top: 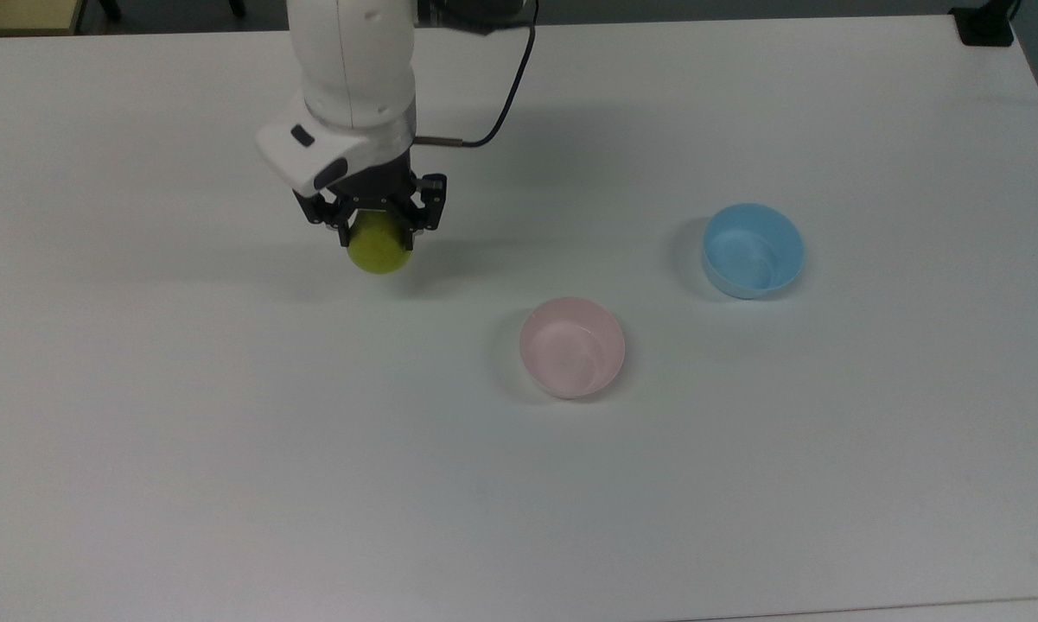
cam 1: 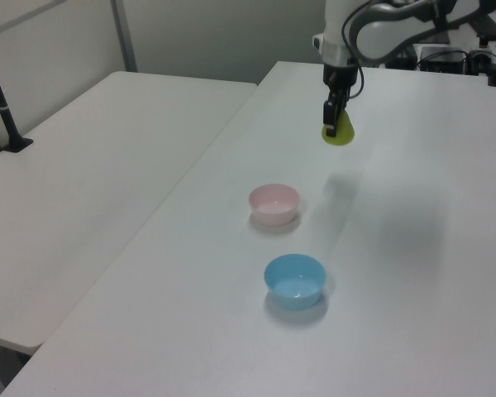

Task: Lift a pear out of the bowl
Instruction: 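Lift the green pear up out of the pink bowl and hold it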

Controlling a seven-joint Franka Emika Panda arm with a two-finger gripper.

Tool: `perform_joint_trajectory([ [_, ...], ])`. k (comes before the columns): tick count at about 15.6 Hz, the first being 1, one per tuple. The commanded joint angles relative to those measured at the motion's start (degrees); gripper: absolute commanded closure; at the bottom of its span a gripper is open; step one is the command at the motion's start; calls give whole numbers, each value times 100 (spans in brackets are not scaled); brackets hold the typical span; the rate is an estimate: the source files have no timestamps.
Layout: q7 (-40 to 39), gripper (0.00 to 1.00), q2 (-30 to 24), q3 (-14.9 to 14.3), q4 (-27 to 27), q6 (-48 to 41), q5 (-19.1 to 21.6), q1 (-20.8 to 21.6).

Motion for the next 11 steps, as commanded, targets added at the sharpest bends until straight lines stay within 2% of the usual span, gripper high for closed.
perform_joint_trajectory([
  [1,-4,73,373,90,-36,31,-240,-21],
  [3,5,71,497,73,-18,40,-249,5],
  [5,5,64,567,73,-18,40,-302,23],
  [8,66,17,585,64,-9,22,-302,32],
  [9,101,4,576,55,17,13,-302,32],
  [11,102,0,498,38,35,-48,-302,32],
])
